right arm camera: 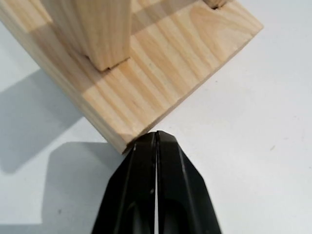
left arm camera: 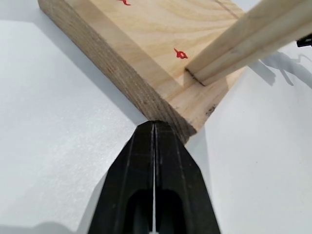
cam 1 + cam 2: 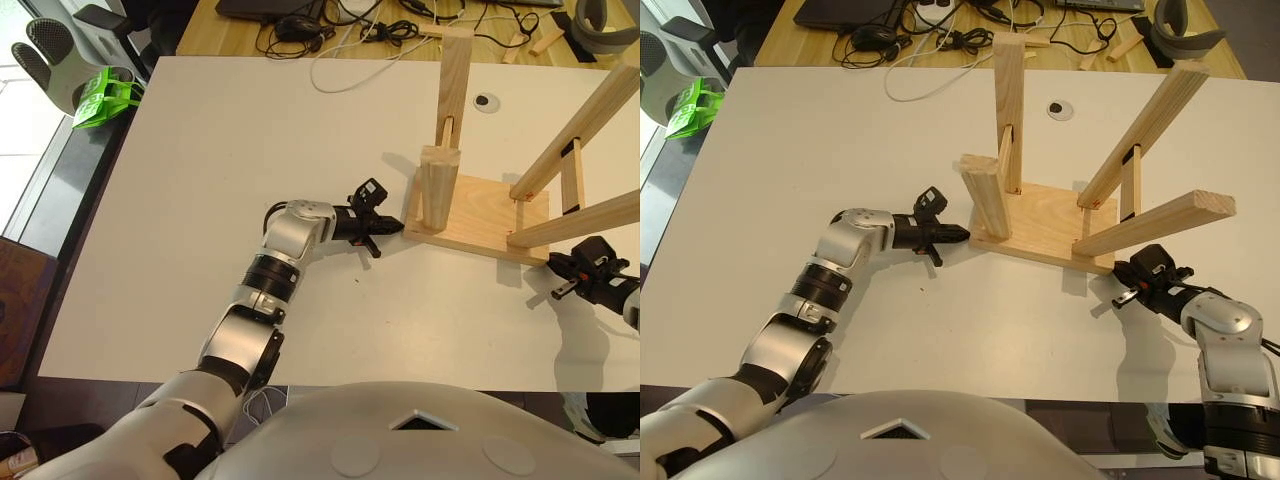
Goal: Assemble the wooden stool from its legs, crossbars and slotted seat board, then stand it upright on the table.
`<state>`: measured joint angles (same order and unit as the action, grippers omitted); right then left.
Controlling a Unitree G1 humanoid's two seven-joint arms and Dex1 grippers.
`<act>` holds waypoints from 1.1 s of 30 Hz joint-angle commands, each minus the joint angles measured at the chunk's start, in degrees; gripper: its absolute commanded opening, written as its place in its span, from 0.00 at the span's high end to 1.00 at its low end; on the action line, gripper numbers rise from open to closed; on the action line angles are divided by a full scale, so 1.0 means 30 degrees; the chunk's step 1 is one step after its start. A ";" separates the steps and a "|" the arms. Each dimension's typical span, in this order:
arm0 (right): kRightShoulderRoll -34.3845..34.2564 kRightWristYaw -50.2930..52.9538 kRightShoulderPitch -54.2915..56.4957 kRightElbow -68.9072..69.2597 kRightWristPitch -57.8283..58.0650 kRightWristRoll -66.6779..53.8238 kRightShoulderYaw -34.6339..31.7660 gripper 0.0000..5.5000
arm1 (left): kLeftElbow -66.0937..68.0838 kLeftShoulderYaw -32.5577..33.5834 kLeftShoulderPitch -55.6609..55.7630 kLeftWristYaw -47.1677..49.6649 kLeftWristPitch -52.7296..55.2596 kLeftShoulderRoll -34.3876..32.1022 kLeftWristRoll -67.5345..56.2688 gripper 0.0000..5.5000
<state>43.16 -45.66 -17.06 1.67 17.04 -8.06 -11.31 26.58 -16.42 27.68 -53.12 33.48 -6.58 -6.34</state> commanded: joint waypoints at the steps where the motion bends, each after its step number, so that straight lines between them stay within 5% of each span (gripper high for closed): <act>1: -0.0131 -0.1462 0.0396 0.1509 0.0442 -0.1468 0.0619 1.00 | -0.1653 -0.0129 -0.0121 -0.0737 0.0630 0.0429 -0.1089 0.99; 16: 0.0100 -0.3450 0.1007 0.5203 0.5163 -0.5915 -0.0665 1.00 | -0.7098 0.0092 -0.1822 -0.0826 0.3530 -0.1503 -0.2506 0.99; 33: 0.0369 -0.5002 0.0758 0.5697 0.6363 -0.7457 -0.1265 1.00 | -0.9846 0.0936 -0.2222 -0.0998 0.5046 -0.2348 -0.3846 0.99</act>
<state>45.80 -56.57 -17.00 14.90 37.48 -24.55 -17.09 0.19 -10.95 20.15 -53.10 48.11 -17.19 -12.40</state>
